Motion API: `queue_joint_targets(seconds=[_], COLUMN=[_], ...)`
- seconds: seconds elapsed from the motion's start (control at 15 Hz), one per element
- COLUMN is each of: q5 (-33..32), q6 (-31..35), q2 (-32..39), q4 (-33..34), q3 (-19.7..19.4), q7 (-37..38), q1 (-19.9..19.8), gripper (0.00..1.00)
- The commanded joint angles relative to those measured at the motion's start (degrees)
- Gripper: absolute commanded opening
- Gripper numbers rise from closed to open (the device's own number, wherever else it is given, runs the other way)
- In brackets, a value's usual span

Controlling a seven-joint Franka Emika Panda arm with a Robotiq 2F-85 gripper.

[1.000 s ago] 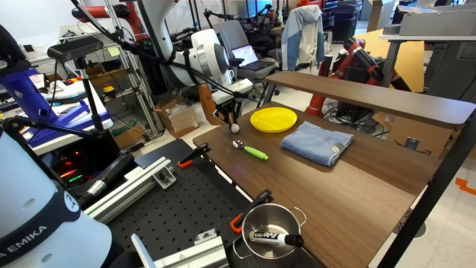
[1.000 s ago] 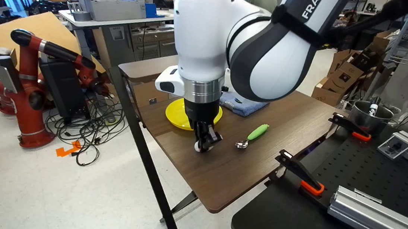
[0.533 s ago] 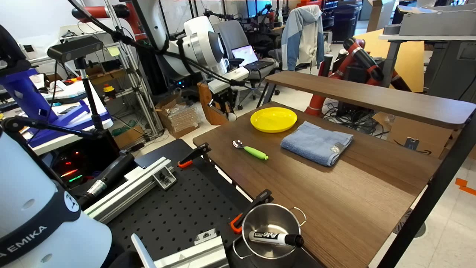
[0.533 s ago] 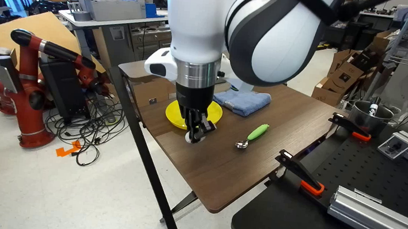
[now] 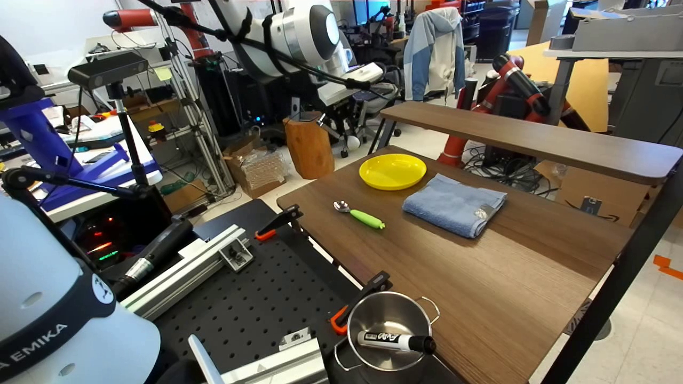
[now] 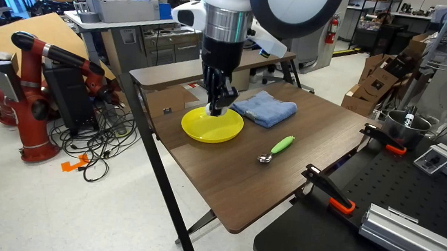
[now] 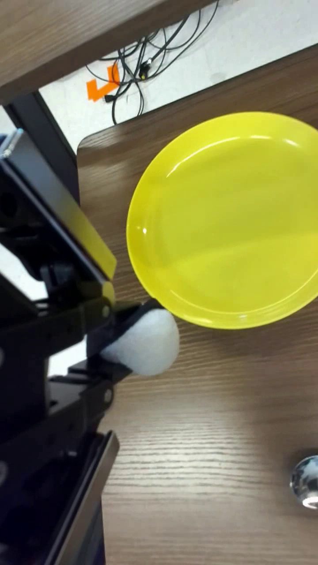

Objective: Place the white plush toy on the yellow plate

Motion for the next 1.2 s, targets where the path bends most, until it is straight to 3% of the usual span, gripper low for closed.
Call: queue_joint_targets(seconds=[0.0,0.4,1.07,1.13], q5=[6.33,10.80,10.60,10.65], q6=[-0.87,-4.28,-7.88,-8.16], q2=[2.51,10.80,22.01,22.44], q4=[3.15,12.27,23.92,24.34], q3=[1.12,0.16,-3.00,-2.93], q7=[-6.83,-9.62,-7.14,-7.07], q1=[-3.34,-4.23,-2.75,-2.66], gripper=[0.06,0.06,0.06,0.47])
